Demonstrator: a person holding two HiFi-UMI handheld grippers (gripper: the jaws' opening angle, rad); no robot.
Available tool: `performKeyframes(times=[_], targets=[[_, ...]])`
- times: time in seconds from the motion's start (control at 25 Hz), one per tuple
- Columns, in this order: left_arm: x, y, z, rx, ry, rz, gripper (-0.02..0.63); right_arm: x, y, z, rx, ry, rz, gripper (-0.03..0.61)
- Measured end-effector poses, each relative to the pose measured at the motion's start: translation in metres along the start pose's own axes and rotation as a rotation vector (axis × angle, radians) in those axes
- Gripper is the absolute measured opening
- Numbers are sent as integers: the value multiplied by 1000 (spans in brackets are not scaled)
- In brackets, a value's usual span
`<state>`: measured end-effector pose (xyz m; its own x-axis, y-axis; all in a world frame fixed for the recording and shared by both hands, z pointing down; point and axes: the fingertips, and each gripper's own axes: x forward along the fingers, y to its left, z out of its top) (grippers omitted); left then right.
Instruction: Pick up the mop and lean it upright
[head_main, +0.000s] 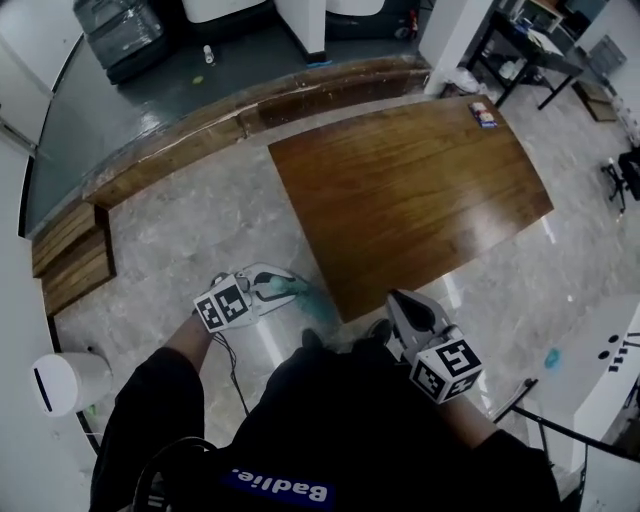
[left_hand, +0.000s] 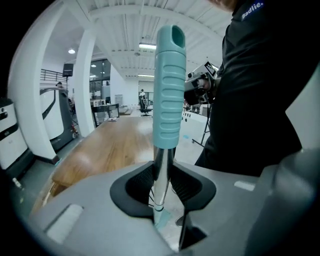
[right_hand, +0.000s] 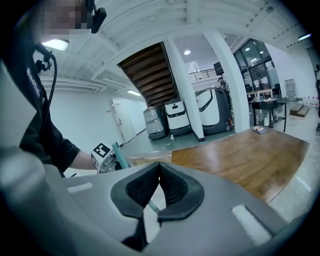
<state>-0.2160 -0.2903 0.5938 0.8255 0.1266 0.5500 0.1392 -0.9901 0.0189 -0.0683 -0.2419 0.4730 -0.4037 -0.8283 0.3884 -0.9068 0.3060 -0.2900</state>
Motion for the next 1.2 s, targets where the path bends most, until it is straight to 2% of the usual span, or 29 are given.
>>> performKeyframes(times=[0.36, 0.64, 0.76, 0.96, 1.2], targets=[[48, -17, 9, 62, 56, -237, 121, -22, -19, -12, 46, -6, -87, 6], [83, -24, 21, 115, 109, -358, 121, -37, -38, -16, 75, -8, -115, 6], [87, -25, 25, 121, 134, -393, 121, -44, -50, -16, 93, -15, -124, 6], [86, -19, 28, 102, 152, -393, 123, -42, -54, -18, 101, -6, -97, 7], [98, -30, 26, 174, 213, -449, 123, -34, -51, -17, 89, 15, -60, 8]])
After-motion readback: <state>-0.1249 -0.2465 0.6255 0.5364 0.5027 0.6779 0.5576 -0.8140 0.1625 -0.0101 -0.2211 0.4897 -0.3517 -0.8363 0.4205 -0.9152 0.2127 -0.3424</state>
